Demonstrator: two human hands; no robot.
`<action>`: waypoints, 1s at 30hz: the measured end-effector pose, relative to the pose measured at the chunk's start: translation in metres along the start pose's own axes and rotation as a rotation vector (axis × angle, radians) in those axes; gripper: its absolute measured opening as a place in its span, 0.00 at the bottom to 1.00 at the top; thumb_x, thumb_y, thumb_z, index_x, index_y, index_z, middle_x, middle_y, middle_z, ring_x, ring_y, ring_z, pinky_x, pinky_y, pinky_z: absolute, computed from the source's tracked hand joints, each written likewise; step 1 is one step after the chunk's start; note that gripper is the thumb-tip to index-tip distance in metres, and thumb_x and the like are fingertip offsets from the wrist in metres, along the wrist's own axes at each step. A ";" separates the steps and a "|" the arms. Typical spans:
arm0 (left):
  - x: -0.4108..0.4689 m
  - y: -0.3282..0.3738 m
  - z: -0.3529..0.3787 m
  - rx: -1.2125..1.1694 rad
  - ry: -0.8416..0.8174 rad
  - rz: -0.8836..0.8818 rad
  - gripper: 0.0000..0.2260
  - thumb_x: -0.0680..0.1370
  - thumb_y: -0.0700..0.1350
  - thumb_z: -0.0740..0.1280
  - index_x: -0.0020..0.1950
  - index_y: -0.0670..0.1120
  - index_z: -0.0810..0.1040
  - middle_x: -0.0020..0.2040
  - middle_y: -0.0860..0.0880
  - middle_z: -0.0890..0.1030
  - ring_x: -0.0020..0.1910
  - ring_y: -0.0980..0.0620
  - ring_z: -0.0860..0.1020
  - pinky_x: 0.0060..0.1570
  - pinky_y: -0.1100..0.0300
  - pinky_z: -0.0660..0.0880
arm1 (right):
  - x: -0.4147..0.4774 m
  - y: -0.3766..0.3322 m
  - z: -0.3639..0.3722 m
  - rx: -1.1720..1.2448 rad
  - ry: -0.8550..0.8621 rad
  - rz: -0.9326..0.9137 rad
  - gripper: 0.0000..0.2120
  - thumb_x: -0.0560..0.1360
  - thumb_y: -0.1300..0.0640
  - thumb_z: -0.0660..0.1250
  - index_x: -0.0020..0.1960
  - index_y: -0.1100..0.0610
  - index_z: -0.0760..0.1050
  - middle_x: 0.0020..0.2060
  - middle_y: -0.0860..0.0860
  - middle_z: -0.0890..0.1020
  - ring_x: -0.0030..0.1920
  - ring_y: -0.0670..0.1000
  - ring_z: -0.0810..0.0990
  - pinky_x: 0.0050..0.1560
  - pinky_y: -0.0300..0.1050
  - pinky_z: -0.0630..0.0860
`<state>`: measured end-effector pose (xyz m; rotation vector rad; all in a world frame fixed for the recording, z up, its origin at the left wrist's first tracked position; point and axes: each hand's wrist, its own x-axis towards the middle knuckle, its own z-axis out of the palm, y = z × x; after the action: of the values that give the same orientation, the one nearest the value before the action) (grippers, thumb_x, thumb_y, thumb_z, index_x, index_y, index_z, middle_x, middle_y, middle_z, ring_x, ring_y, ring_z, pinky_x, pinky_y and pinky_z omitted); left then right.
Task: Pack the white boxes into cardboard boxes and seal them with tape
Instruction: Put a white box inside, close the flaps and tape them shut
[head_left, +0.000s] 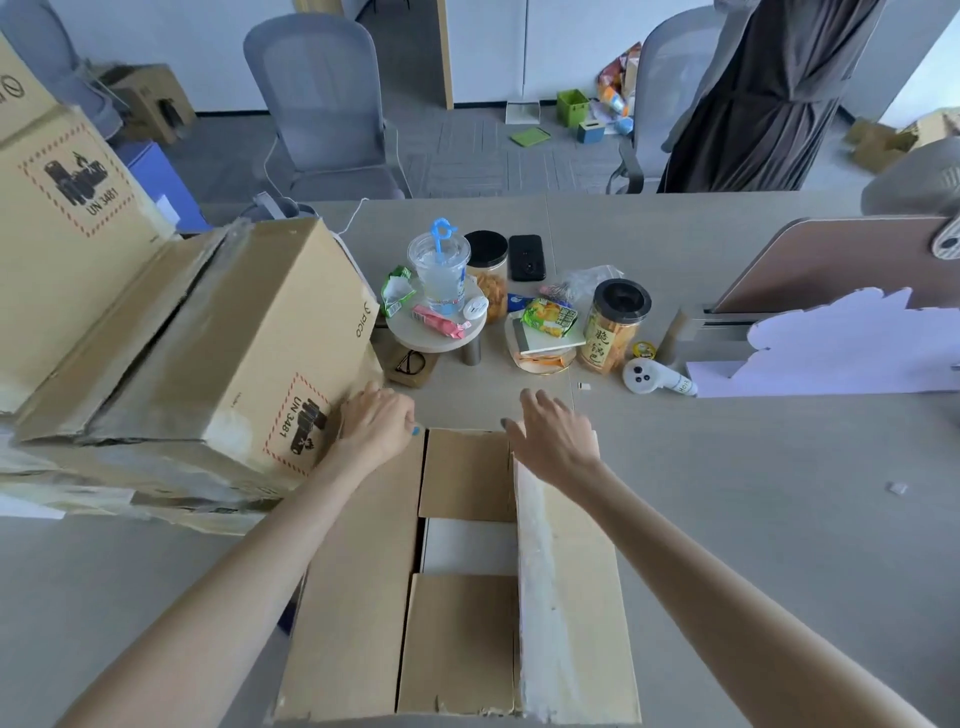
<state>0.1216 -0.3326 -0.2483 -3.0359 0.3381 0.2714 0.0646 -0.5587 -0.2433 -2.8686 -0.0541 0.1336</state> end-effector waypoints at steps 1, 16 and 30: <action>0.001 0.004 -0.005 0.052 0.001 0.006 0.08 0.79 0.45 0.65 0.52 0.51 0.83 0.55 0.49 0.82 0.59 0.46 0.73 0.55 0.54 0.71 | -0.004 0.000 0.007 0.011 -0.008 -0.006 0.19 0.82 0.47 0.56 0.65 0.59 0.67 0.60 0.55 0.75 0.60 0.58 0.74 0.46 0.50 0.71; -0.016 0.038 -0.053 -0.091 0.187 -0.044 0.10 0.77 0.44 0.63 0.58 0.45 0.75 0.50 0.45 0.82 0.50 0.41 0.81 0.42 0.56 0.69 | -0.041 0.028 0.045 0.048 0.050 -0.161 0.16 0.76 0.59 0.64 0.63 0.60 0.74 0.65 0.53 0.73 0.62 0.56 0.73 0.55 0.50 0.75; -0.081 0.069 0.054 -0.427 0.236 0.262 0.18 0.83 0.49 0.55 0.70 0.46 0.73 0.72 0.49 0.72 0.70 0.51 0.70 0.62 0.54 0.73 | -0.075 0.042 0.079 0.120 0.135 -0.149 0.27 0.79 0.49 0.47 0.73 0.57 0.69 0.76 0.53 0.64 0.77 0.53 0.61 0.77 0.50 0.54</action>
<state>0.0195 -0.3770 -0.2908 -3.4475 0.7932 -0.0079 -0.0170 -0.5824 -0.3239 -2.7337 -0.2246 -0.0836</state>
